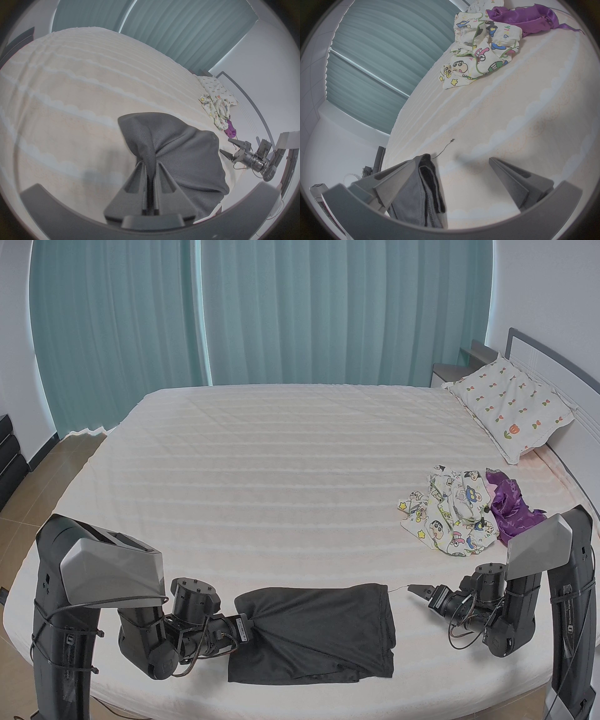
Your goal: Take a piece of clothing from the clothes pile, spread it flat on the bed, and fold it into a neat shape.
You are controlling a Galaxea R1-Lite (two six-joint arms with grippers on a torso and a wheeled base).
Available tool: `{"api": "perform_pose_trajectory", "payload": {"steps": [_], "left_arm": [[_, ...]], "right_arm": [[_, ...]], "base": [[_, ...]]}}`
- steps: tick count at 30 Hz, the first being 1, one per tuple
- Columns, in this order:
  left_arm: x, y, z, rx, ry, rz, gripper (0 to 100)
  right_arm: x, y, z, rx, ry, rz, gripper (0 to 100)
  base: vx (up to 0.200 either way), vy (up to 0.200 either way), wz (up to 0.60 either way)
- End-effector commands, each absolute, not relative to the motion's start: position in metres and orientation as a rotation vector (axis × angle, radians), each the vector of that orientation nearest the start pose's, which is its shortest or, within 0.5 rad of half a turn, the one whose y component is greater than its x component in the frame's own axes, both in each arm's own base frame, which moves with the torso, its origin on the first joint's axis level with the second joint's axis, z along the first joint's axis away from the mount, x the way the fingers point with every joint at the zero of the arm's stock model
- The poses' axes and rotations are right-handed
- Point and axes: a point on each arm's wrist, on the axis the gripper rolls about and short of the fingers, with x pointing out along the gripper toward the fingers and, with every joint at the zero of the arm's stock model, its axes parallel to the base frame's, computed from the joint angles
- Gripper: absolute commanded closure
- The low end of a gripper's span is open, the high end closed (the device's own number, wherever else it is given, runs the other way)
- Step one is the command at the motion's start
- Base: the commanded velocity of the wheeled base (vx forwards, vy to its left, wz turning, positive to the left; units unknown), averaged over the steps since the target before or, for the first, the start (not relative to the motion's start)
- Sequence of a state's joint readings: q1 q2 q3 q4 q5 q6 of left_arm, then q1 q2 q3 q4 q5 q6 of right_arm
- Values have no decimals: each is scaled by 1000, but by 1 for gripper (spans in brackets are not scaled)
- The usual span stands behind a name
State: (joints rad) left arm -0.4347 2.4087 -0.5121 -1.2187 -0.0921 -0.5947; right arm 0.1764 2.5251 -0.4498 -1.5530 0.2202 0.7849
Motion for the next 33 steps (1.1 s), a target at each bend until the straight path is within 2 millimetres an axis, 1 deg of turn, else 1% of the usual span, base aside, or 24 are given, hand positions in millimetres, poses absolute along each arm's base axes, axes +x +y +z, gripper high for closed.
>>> {"api": "perform_pose_trajectory", "payload": {"steps": [1,5,11,12,15,22,26,29,33], "left_arm": [[291,-127,-41,-462,764,-271,100],[286,-123,-39,-462,773,-260,100],[285,-119,-38,-465,769,-245,100],[284,-116,-35,-471,759,-228,100],[279,-110,-34,-472,769,-211,100],[281,-93,-35,-492,769,-153,100],[282,-90,-33,-497,764,-146,100],[284,-85,-28,-506,744,-139,100],[283,-82,-28,-510,746,-129,100]], "right_arm": [[310,60,-66,769,640,167,0],[310,60,-66,770,640,166,0],[310,60,-66,772,639,166,0],[310,60,-66,773,639,166,0],[310,60,-65,773,638,166,0],[310,60,-66,773,639,166,0],[310,60,-66,772,639,166,0],[310,60,-66,772,639,166,0],[310,60,-66,772,639,166,0]], "base": [[0,0,0],[0,0,0],[0,0,0],[0,0,0],[0,0,0],[0,200,0],[0,200,0],[0,200,0],[0,200,0]]}}
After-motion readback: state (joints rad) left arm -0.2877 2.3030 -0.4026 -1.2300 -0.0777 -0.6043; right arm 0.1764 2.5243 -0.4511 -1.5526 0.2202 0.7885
